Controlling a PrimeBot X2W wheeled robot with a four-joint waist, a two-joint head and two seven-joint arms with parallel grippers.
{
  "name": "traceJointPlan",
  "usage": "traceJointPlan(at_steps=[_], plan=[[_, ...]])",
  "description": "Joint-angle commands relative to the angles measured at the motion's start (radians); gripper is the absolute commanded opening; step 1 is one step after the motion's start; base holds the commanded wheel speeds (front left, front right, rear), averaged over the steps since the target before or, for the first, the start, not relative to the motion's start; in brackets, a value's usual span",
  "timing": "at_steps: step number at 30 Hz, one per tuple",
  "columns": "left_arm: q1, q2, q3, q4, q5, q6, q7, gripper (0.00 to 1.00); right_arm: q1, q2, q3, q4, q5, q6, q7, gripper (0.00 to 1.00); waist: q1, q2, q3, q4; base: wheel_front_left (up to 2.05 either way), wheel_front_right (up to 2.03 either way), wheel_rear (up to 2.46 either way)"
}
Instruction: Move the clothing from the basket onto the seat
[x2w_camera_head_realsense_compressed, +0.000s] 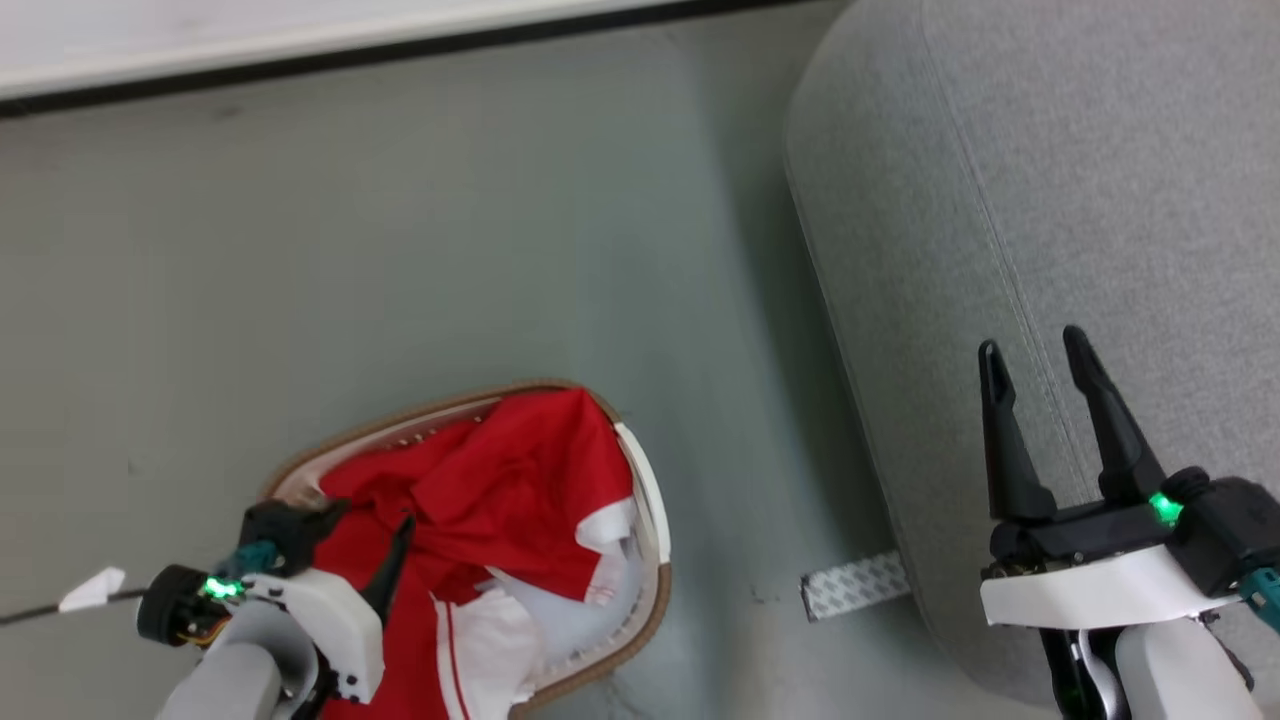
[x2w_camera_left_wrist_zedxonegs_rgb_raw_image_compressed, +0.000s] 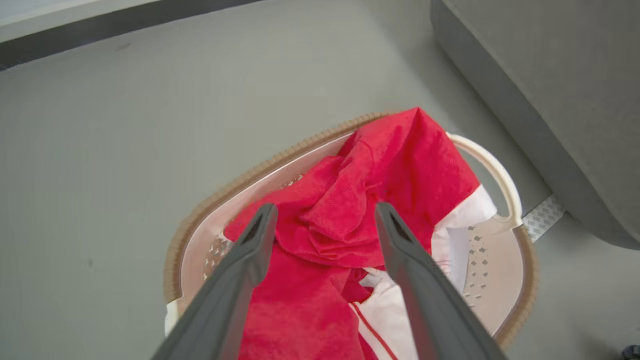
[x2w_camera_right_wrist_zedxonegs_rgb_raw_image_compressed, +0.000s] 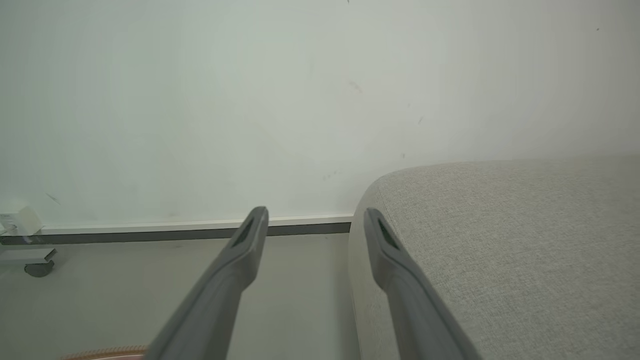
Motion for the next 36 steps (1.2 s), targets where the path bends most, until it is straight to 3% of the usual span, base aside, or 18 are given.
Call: traceJointPlan(at_steps=[1, 10, 22, 23, 24, 25, 26, 36], plan=[[-0.023, 0.016, -0.018, 0.017, -0.017, 0.002, 0.006, 1.0, -0.017, -0.002, 0.0, -0.009, 0.005, -0.002, 0.001, 1.0, -0.0002, 0.0, 0.057, -0.033, 0.0, 0.0, 0.0], [-0.159, 0.093, -0.272, 0.146, -0.11, 0.002, 0.113, 1.0, -0.065, -0.002, 0.025, -0.066, 0.057, -0.002, 0.001, 1.0, -0.0002, 0.0, 0.194, -0.075, 0.0, 0.0, 0.0], [-0.275, 0.19, -0.576, 0.22, -0.15, 0.001, 0.215, 1.0, -0.073, -0.002, 0.052, -0.107, 0.121, -0.002, 0.001, 1.0, -0.0002, 0.0, 0.314, -0.139, 0.0, 0.0, 0.0], [-0.278, 0.192, -0.596, 0.226, -0.153, 0.001, 0.218, 0.91, -0.073, -0.002, 0.055, -0.109, 0.122, -0.002, 0.001, 1.0, -0.0002, 0.0, 0.32, -0.143, 0.0, 0.0, 0.0], [-0.282, 0.196, -0.615, 0.23, -0.156, 0.001, 0.222, 0.54, -0.073, -0.002, 0.058, -0.111, 0.124, -0.002, 0.001, 1.0, -0.0002, 0.0, 0.324, -0.146, 0.0, 0.0, 0.0], [-0.29, 0.2, -0.631, 0.234, -0.159, 0.002, 0.221, 0.34, -0.073, -0.002, 0.059, -0.112, 0.128, -0.002, 0.001, 1.0, -0.0002, 0.0, 0.327, -0.148, 0.0, 0.0, 0.0], [-0.298, 0.201, -0.643, 0.237, -0.165, 0.002, 0.22, 0.0, -0.073, -0.002, 0.06, -0.112, 0.13, -0.002, 0.001, 1.0, -0.0002, 0.0, 0.329, -0.15, 0.0, 0.0, 0.0], [-0.328, 0.181, -0.736, 0.271, -0.236, 0.002, 0.202, 0.0, -0.078, -0.002, 0.062, -0.095, 0.132, -0.002, 0.001, 1.0, -0.0002, 0.0, 0.312, -0.153, 0.0, 0.0, 0.0]])
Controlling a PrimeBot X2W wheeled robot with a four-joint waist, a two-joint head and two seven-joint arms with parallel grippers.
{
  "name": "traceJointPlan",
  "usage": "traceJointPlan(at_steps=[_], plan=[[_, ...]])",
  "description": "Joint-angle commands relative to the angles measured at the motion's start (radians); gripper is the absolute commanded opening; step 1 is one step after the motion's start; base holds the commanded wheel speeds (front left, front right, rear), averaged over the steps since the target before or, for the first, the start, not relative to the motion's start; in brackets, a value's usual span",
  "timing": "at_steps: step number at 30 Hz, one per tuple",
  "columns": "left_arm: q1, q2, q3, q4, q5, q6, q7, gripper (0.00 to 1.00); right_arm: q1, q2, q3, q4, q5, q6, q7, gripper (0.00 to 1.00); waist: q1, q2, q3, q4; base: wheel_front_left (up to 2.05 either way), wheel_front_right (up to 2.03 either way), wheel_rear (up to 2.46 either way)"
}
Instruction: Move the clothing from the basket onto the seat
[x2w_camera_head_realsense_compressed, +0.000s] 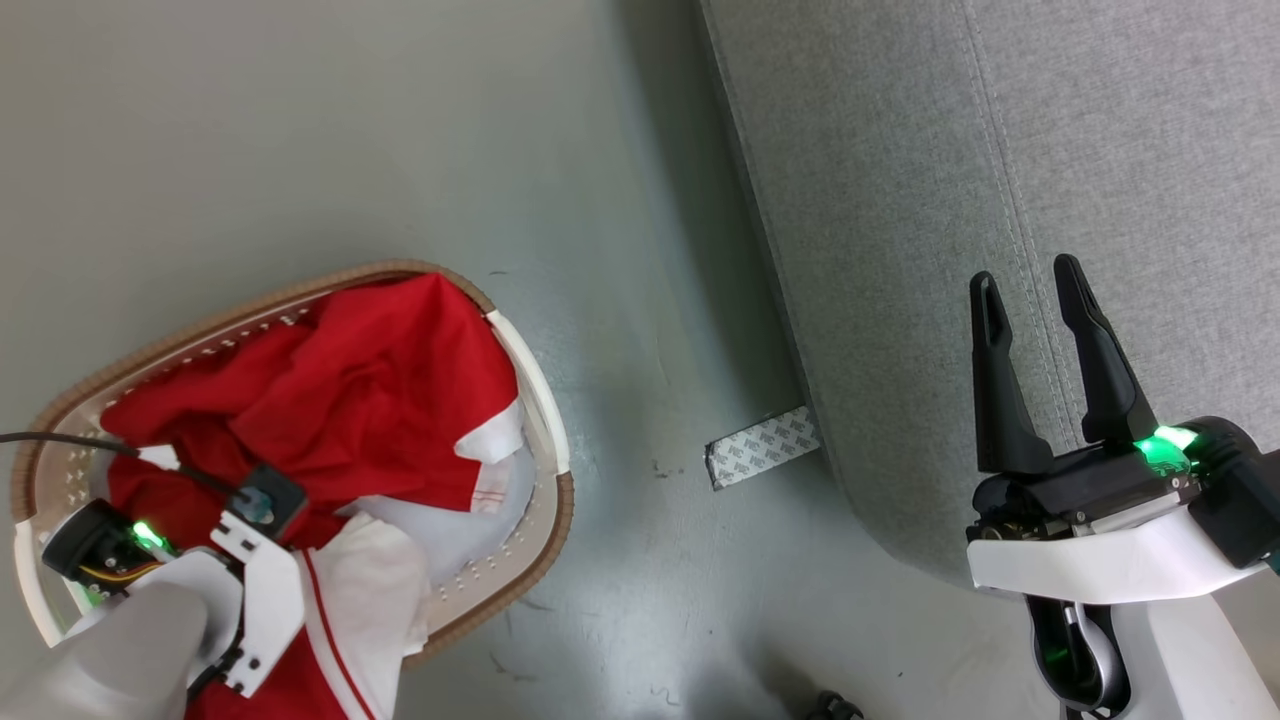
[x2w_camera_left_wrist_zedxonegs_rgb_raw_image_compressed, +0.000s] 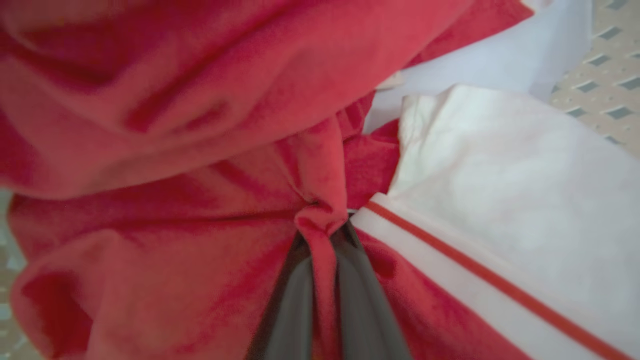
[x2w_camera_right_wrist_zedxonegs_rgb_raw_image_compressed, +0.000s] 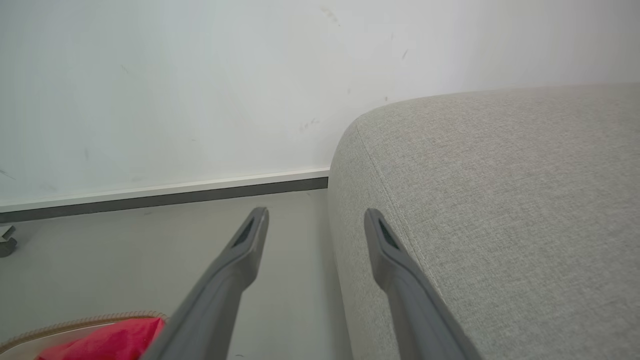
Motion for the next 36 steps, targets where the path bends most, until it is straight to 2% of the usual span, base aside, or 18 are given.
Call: traceJointPlan(at_steps=[1, 8, 17, 25, 29, 36], plan=[[-0.012, -0.003, -0.008, 0.006, -0.017, 0.002, -0.009, 0.0, -0.01, -0.002, 0.001, 0.006, 0.001, -0.002, 0.001, 1.0, -0.0001, 0.0, -0.006, 0.002, 0.0, 0.0, 0.0], [-0.011, -0.061, -0.039, 0.02, -0.06, 0.002, -0.065, 0.0, -0.005, -0.002, -0.014, 0.03, -0.026, -0.002, 0.001, 1.0, -0.0001, 0.0, -0.085, 0.053, 0.0, 0.0, 0.0], [0.03, -0.176, -0.057, 0.006, -0.145, 0.002, -0.163, 0.0, -0.01, -0.003, -0.036, 0.107, -0.095, -0.002, 0.001, 1.0, -0.0001, 0.0, -0.29, 0.191, 0.0, 0.0, 0.0], [0.08, -0.249, -0.057, -0.039, -0.221, 0.002, -0.222, 0.0, 0.035, -0.003, -0.062, 0.181, -0.127, -0.002, 0.001, 1.0, -0.0001, 0.0, -0.464, 0.312, 0.0, 0.0, 0.0], [0.097, -0.265, -0.043, -0.073, -0.238, 0.002, -0.231, 0.0, 0.058, -0.003, -0.069, 0.211, -0.128, -0.002, 0.001, 1.0, -0.0001, 0.0, -0.539, 0.368, 0.0, 0.0, 0.0], [0.13, -0.252, 0.08, -0.236, -0.185, 0.02, -0.229, 0.0, 0.107, -0.003, -0.08, 0.244, -0.126, -0.002, 0.001, 1.0, -0.0001, 0.0, -0.652, 0.454, 0.0, 0.0, 0.0]])
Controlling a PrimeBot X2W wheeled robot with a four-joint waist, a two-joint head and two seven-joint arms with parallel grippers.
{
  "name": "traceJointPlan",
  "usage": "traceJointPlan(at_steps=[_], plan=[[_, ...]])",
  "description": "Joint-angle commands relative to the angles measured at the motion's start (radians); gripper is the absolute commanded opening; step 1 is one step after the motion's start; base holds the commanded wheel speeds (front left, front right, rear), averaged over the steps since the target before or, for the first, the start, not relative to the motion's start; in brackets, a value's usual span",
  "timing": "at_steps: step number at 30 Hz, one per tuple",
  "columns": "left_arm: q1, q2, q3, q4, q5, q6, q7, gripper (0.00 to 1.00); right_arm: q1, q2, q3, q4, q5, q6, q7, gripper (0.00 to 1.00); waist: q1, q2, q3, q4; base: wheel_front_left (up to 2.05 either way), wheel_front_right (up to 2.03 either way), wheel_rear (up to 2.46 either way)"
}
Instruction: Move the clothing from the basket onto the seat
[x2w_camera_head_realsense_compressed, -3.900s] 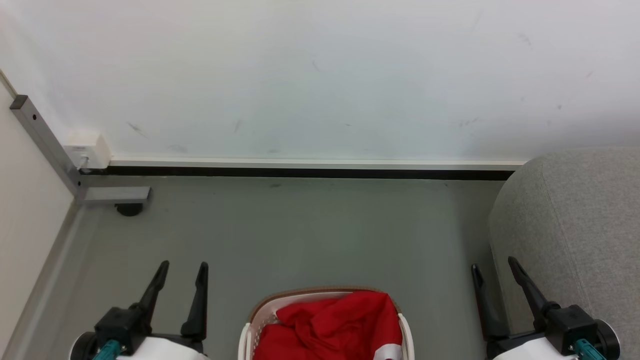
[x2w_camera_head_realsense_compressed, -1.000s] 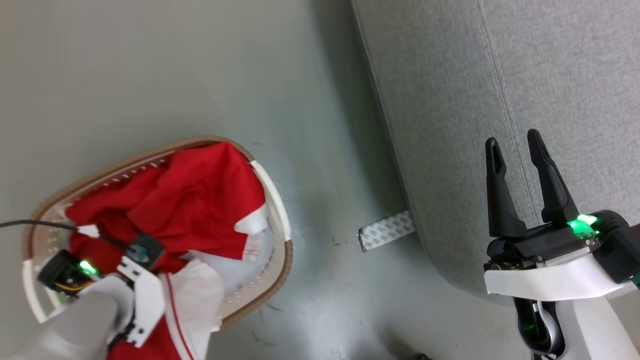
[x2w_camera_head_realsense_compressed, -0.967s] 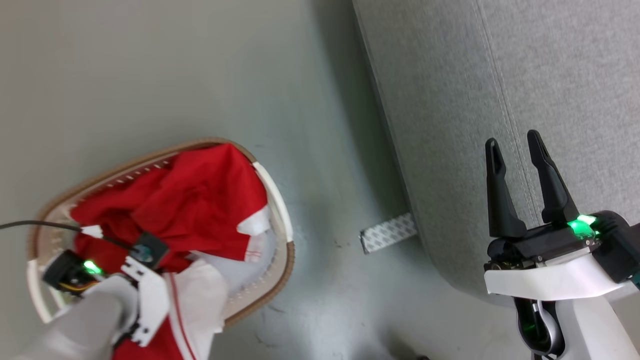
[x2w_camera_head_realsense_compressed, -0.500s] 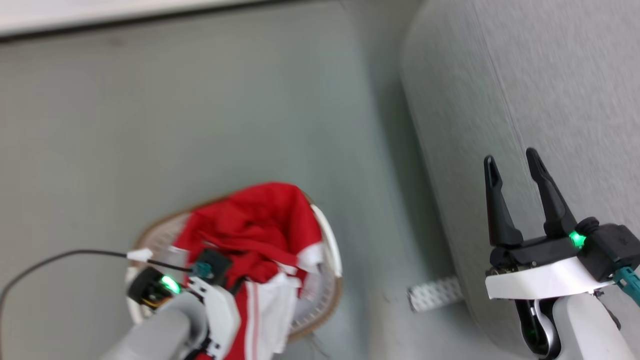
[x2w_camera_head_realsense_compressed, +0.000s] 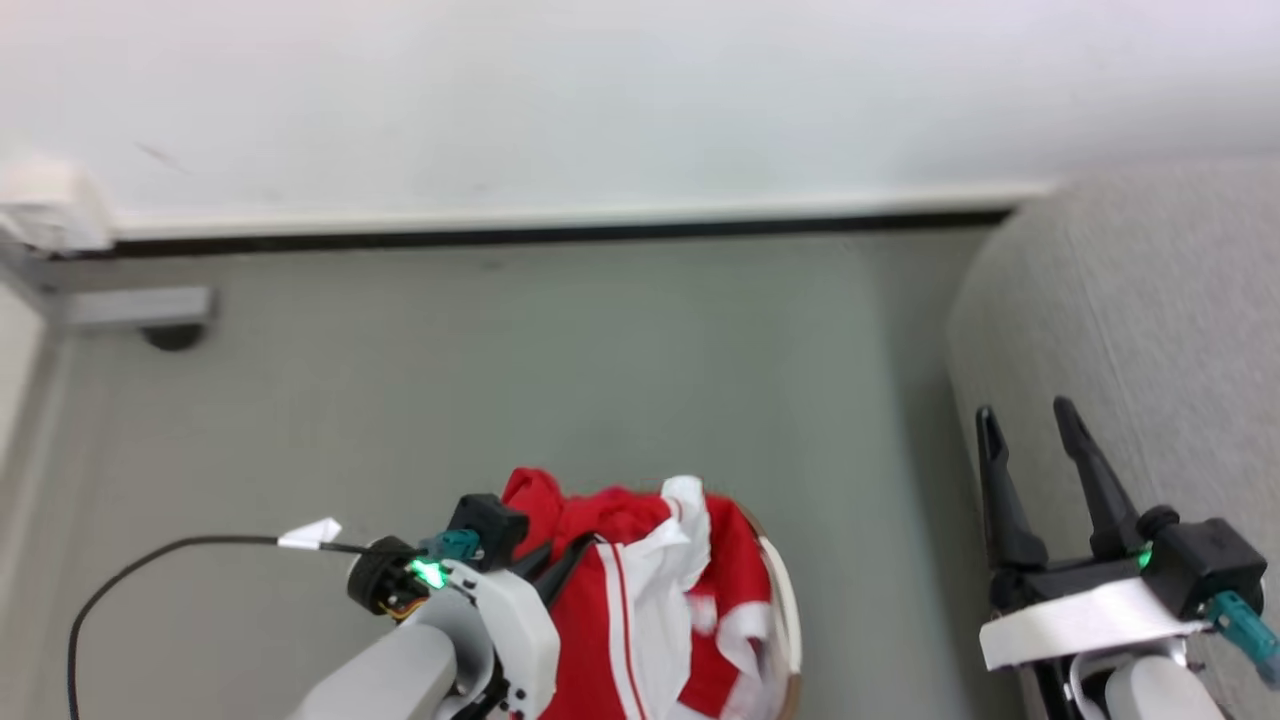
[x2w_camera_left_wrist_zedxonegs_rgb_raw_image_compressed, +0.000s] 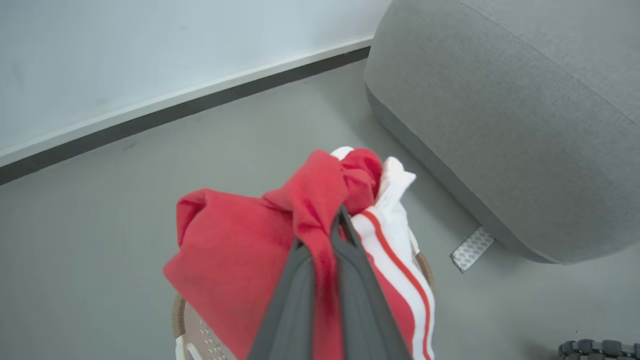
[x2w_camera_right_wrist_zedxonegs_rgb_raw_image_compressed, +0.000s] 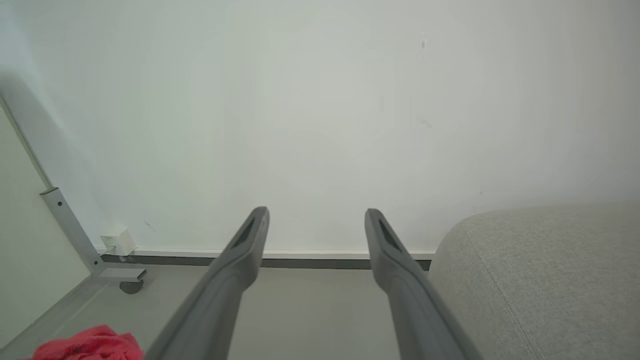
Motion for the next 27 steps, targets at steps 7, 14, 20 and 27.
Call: traceJointPlan(at_steps=[7, 14, 20, 27], plan=[[0.05, 0.026, 0.153, -0.189, 0.077, 0.04, -0.001, 0.0, 0.057, -0.004, 0.017, 0.018, 0.008, -0.002, 0.001, 1.0, 0.0001, 0.0, -0.136, 0.125, 0.0, 0.0, 0.0], [0.064, 0.043, 0.276, -0.343, 0.132, 0.06, -0.001, 0.0, 0.095, -0.004, 0.068, 0.024, 0.042, -0.002, 0.001, 1.0, 0.0001, 0.0, -0.183, 0.155, 0.0, 0.0, 0.0], [0.056, 0.059, 0.349, -0.435, 0.137, 0.071, -0.001, 0.0, 0.113, -0.004, 0.104, 0.014, 0.054, -0.002, 0.001, 1.0, 0.0001, 0.0, -0.205, 0.16, 0.0, 0.0, 0.0], [0.074, 0.075, 0.371, -0.482, 0.12, 0.077, -0.001, 0.0, 0.113, -0.003, 0.137, 0.013, 0.046, -0.002, 0.001, 1.0, 0.0001, 0.0, -0.214, 0.161, 0.0, 0.0, 0.0]])
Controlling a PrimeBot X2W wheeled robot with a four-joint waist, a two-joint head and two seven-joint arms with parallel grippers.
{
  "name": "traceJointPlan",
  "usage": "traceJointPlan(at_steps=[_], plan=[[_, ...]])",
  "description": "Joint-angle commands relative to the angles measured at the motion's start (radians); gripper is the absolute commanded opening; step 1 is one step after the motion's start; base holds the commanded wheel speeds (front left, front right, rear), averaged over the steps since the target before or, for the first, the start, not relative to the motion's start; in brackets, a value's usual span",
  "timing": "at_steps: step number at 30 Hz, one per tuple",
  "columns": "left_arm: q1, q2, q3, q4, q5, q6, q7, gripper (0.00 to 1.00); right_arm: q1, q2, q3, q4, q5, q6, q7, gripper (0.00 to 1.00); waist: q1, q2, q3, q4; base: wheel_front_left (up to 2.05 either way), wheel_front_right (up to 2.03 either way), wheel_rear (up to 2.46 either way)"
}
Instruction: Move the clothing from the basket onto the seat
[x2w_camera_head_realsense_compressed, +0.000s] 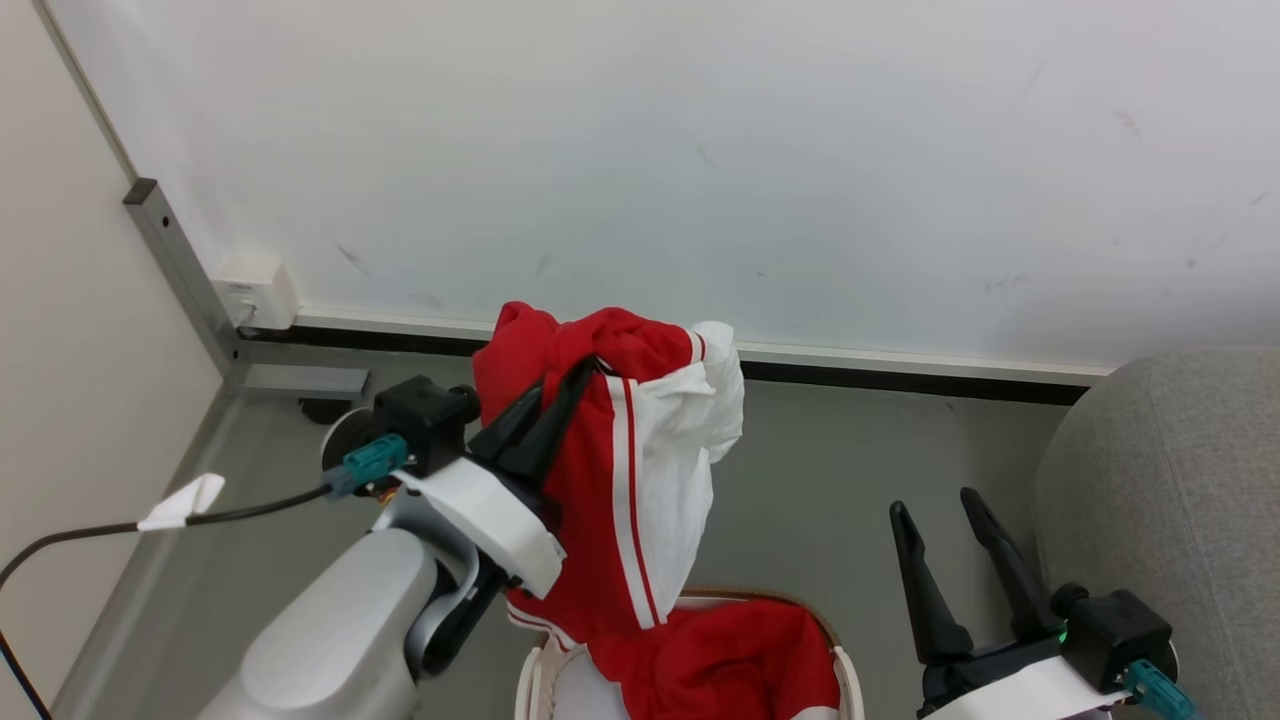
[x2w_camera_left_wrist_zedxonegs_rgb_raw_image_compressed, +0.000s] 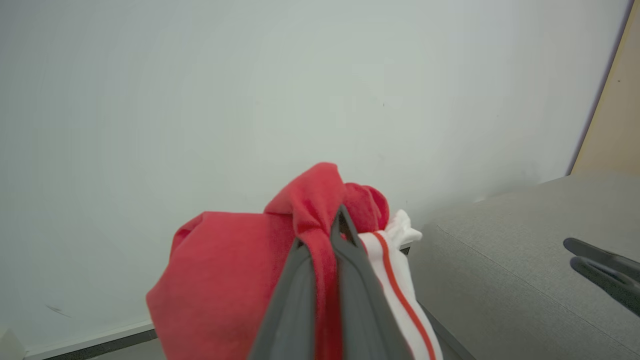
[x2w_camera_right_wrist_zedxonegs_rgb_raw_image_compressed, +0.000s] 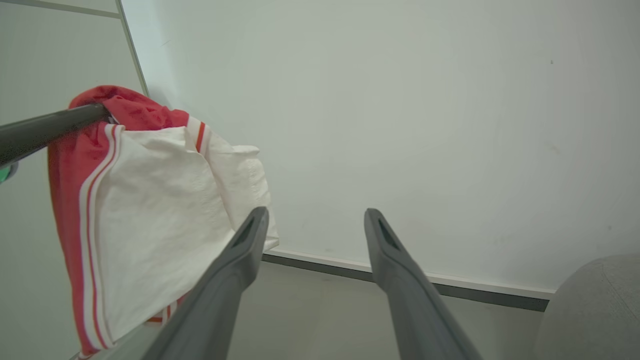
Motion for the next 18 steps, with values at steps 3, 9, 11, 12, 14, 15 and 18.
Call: traceJointPlan(at_steps=[3, 9, 11, 12, 14, 15, 18], plan=[[0.018, 0.004, 0.003, -0.009, -0.019, 0.004, 0.0, 0.0, 0.004, -0.004, 0.016, -0.002, -0.016, -0.002, 0.001, 1.0, 0.0001, -0.0001, 0.002, 0.001, 0.0, 0.0, 0.0], [0.011, 0.001, -0.002, -0.012, -0.017, 0.004, 0.0, 0.0, -0.008, -0.003, 0.061, 0.003, 0.0, -0.002, 0.001, 1.0, 0.0001, -0.0001, 0.004, 0.006, 0.0, 0.0, 0.0], [0.005, 0.001, -0.004, -0.012, -0.017, 0.004, 0.002, 0.0, -0.013, -0.003, 0.112, 0.008, 0.027, -0.002, 0.001, 1.0, 0.0001, -0.0001, 0.004, 0.009, 0.0, 0.0, 0.0], [0.003, 0.0, -0.005, -0.012, -0.018, 0.004, 0.002, 0.0, -0.018, -0.003, 0.147, 0.011, 0.047, -0.002, 0.001, 1.0, 0.0001, -0.0001, 0.005, 0.011, 0.0, 0.0, 0.0], [-0.001, -0.003, -0.008, -0.011, -0.018, 0.003, 0.002, 0.0, -0.029, -0.003, 0.21, 0.023, 0.071, -0.002, 0.001, 1.0, 0.0001, -0.0001, 0.005, 0.014, 0.0, 0.0, 0.0], [-0.001, -0.006, -0.011, -0.009, -0.018, 0.002, 0.003, 0.0, -0.034, -0.004, 0.238, 0.031, 0.08, -0.002, 0.001, 1.0, 0.0001, -0.0001, 0.004, 0.018, 0.0, 0.0, 0.0], [-0.002, -0.02, -0.023, -0.008, -0.017, -0.004, 0.005, 0.0, -0.055, -0.006, 0.3, 0.056, 0.111, -0.002, 0.001, 1.0, 0.0001, -0.0001, 0.004, 0.033, 0.0, 0.0, 0.0]])
